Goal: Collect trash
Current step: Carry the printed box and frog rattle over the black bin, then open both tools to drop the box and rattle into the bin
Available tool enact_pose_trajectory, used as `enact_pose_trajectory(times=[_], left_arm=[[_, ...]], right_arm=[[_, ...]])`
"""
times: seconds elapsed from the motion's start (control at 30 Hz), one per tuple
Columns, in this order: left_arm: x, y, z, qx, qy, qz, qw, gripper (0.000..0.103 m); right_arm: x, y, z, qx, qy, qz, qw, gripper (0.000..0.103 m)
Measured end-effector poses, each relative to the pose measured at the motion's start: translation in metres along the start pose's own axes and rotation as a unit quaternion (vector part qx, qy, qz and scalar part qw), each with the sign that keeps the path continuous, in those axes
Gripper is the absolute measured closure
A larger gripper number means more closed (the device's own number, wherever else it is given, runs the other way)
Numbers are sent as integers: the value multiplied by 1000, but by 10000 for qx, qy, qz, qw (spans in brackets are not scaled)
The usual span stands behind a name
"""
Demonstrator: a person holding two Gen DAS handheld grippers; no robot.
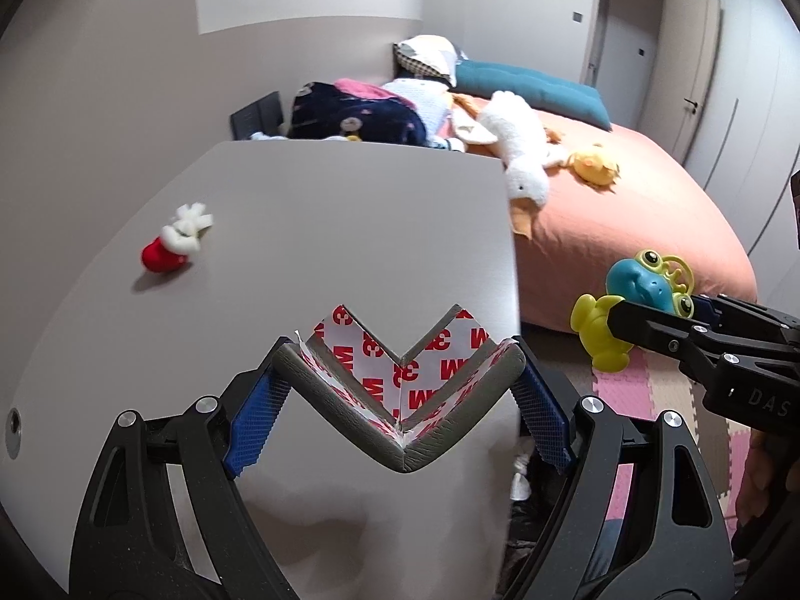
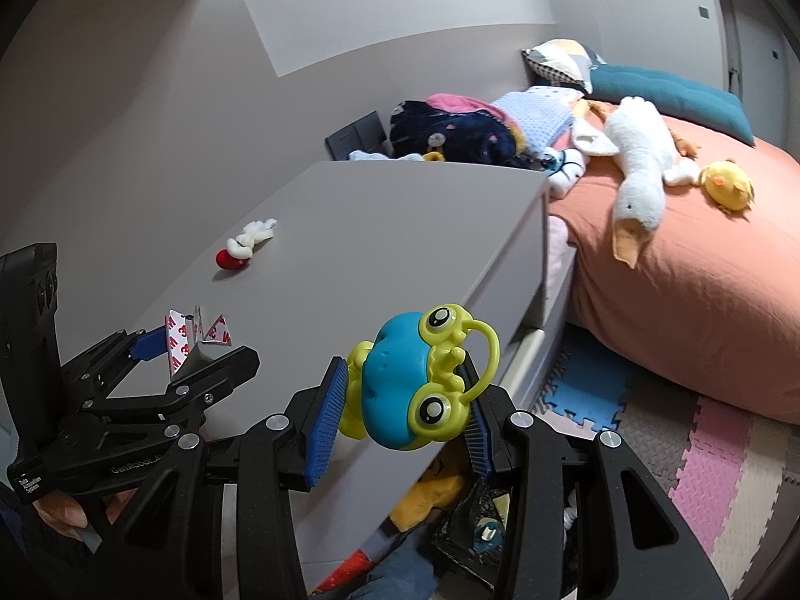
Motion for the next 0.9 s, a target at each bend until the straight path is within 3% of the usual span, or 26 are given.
enact_pose_trajectory(times=[0.9], left_arm=[[-111,-10,0,86,-938,-898,9915,22]], right_arm=[[-89,68,-23,-349,-711,-813,9935,58]])
Point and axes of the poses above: each gripper's, at about its wrist camera, not at the fingertips, and y roughly against the way its jaws point, x to its left, z to its top, the point moved 1 cm from there along -y, roughly the way its jaws point, and after that the axes turned 3 degrees about -x, right-handed, at the moved point
